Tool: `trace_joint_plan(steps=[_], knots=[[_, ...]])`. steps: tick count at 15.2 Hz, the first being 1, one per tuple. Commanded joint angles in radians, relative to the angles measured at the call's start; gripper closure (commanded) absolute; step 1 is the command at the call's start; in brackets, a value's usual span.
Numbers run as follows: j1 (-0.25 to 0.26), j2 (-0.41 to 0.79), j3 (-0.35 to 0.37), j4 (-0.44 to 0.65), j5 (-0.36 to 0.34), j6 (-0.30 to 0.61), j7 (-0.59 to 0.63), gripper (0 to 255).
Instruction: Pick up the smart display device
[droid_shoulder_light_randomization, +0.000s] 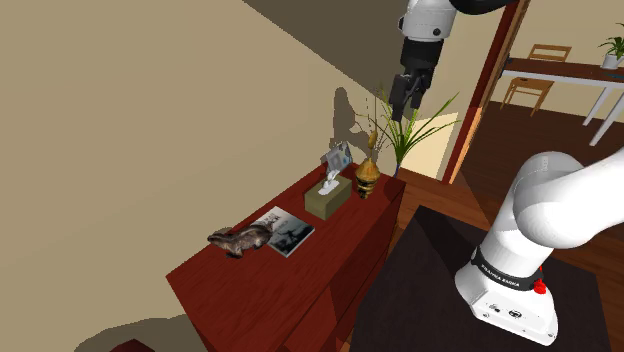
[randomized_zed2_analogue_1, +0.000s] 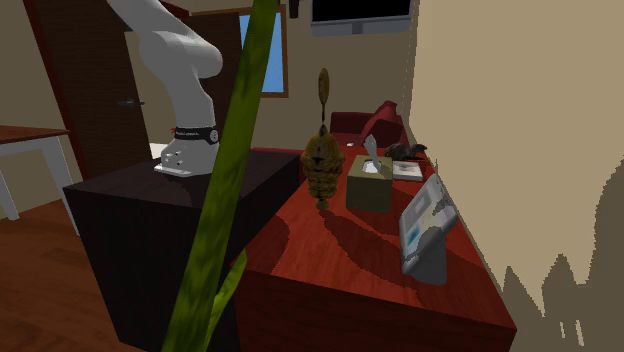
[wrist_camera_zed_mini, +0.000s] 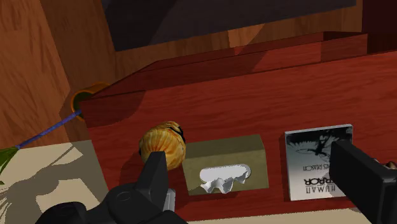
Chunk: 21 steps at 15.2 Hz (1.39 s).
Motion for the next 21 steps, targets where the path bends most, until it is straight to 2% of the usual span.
trace_joint_plan(steps=[1, 11, 21], knots=[[0.0, 0.0, 0.0, 0.0, 0.0, 0.0, 0.0, 0], [-0.103, 0.381, 0.078, 0.1, 0.003, 0.246, 0.329, 0], [-0.184, 0.77, 0.085, 0.319, -0.051, 0.374, 0.64, 0]])
